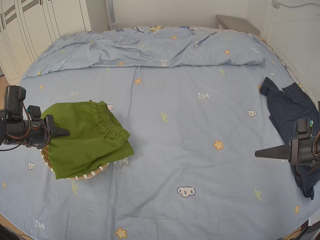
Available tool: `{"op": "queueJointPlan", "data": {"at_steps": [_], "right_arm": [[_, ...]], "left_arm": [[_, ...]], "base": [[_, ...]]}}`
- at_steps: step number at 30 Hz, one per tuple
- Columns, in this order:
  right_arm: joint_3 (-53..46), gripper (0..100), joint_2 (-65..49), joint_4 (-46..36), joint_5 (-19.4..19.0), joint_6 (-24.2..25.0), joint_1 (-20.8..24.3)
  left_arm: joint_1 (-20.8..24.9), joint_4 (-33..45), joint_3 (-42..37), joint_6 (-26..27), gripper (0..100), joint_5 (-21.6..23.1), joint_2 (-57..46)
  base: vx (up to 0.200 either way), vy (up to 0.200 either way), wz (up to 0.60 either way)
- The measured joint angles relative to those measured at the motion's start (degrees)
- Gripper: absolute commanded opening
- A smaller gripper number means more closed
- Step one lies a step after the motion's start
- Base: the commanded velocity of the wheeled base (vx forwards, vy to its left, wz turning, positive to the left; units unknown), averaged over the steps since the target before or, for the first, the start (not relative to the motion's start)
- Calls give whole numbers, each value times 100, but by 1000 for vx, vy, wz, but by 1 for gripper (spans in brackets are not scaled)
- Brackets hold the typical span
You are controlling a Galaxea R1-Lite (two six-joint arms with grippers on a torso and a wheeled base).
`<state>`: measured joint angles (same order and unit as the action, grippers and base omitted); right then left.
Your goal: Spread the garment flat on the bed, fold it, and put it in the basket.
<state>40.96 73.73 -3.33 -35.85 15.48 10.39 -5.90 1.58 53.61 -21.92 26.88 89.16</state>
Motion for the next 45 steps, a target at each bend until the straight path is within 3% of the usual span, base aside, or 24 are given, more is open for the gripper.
{"op": "queueJointPlan", "data": {"at_steps": [7,16,17,24,31,38,45], "right_arm": [[-22,100,-13,-6,11,0,68],[-48,100,-16,7,17,-2,118],[-50,100,-16,7,17,-2,118],[-52,100,-16,18,28,-2,118],[-52,100,-22,29,39,-10,99],[-54,100,-110,43,104,-49,91],[-286,100,-912,60,195,-304,96]], "left_arm": [[-208,-26,-108,-13,0,-74,577],[-455,-15,335,-145,0,-129,1248],[-464,0,361,-156,100,-129,1285],[-453,200,421,-173,100,-222,1302],[-361,1245,666,-165,100,-1142,900],[-263,2671,1193,-71,100,-1506,-33],[-140,3170,1308,93,100,-1720,-1298]], "base": [[0,0,0],[0,0,0],[0,0,0],[0,0,0],[0,0,0],[0,0,0],[0,0,0]]}}
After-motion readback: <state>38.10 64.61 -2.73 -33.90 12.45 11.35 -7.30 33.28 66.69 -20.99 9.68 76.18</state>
